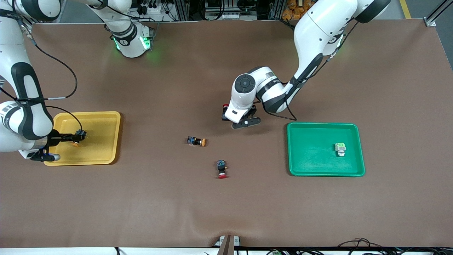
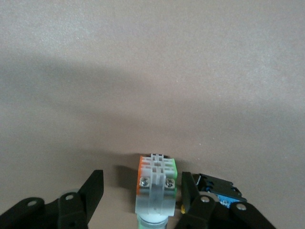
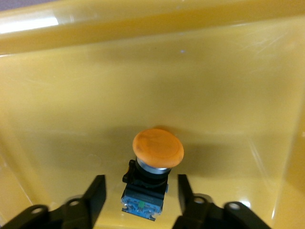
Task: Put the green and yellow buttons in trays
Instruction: 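Lower the yellow button into the yellow tray with the right gripper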
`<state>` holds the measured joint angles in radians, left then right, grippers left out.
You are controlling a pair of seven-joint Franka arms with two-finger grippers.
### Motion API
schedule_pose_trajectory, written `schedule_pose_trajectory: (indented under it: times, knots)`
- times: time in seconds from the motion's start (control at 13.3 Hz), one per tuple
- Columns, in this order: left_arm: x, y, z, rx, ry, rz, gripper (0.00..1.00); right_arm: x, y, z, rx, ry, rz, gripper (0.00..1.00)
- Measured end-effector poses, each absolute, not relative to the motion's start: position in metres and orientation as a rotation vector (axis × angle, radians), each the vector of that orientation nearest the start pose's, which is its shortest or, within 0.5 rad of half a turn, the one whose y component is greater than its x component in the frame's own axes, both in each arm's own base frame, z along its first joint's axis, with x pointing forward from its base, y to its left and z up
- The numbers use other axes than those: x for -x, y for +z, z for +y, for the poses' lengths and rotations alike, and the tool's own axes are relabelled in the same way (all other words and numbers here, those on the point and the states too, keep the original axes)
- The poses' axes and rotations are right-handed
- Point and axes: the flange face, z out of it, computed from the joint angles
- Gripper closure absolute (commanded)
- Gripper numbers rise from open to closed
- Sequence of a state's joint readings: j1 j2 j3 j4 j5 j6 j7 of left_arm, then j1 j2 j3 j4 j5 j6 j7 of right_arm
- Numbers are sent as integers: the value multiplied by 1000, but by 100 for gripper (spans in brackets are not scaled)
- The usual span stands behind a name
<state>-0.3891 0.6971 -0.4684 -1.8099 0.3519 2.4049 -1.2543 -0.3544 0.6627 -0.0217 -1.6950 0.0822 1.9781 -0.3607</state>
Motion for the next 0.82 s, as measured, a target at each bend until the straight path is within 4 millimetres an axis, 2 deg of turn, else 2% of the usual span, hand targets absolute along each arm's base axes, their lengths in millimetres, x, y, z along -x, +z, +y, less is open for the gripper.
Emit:
schedule_pose_trajectory:
  times: [0.3, 0.45, 0.6, 0.67, 0.82]
  knots:
    - [-437, 187, -477, 3147, 91, -347, 100, -594, 191, -226, 2916, 484, 140, 18]
    - [-438, 188, -476, 3147, 90, -350, 100, -597, 193, -218, 2911, 506, 204, 18]
    - [-444, 193, -472, 3134, 83, -362, 100, -599, 195, -200, 2887, 579, 267, 18]
    - [-451, 202, -464, 3105, 79, -372, 100, -601, 197, -188, 2880, 618, 303, 18]
    - [-472, 234, -438, 3044, 57, -334, 100, -610, 207, -156, 2878, 691, 402, 17]
